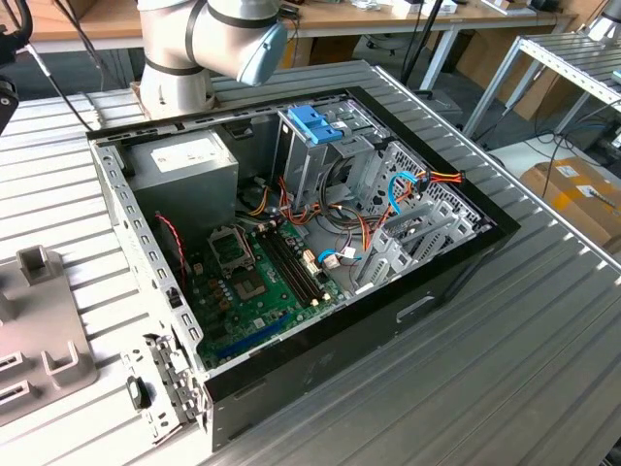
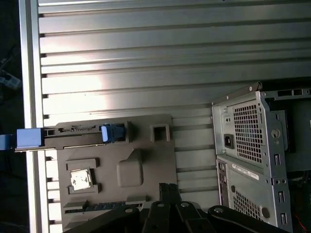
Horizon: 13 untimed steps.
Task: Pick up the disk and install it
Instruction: 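Reach for the disk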
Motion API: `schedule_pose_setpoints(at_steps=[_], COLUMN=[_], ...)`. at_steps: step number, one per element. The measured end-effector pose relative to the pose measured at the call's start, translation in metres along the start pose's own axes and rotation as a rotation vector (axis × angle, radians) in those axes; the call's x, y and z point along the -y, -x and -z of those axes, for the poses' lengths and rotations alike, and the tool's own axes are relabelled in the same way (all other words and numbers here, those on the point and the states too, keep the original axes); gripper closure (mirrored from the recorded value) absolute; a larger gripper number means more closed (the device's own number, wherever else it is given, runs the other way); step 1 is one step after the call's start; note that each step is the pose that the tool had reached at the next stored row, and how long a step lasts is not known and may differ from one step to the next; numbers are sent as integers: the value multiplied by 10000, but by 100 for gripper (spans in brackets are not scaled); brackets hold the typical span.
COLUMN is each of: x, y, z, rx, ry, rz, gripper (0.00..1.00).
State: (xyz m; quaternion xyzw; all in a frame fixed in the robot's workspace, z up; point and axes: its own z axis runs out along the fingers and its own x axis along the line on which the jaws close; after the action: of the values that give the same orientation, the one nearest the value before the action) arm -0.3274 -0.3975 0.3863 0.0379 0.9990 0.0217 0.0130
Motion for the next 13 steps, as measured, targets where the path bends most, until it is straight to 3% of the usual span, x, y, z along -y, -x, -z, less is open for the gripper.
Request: schedule_pose_setpoints(at_steps=[7, 13], x=[-90, -113], y=[-134, -221], z=[-44, -67], rx=[1, 1], ry=[0, -3], rz=[0, 0], gripper=[89, 89])
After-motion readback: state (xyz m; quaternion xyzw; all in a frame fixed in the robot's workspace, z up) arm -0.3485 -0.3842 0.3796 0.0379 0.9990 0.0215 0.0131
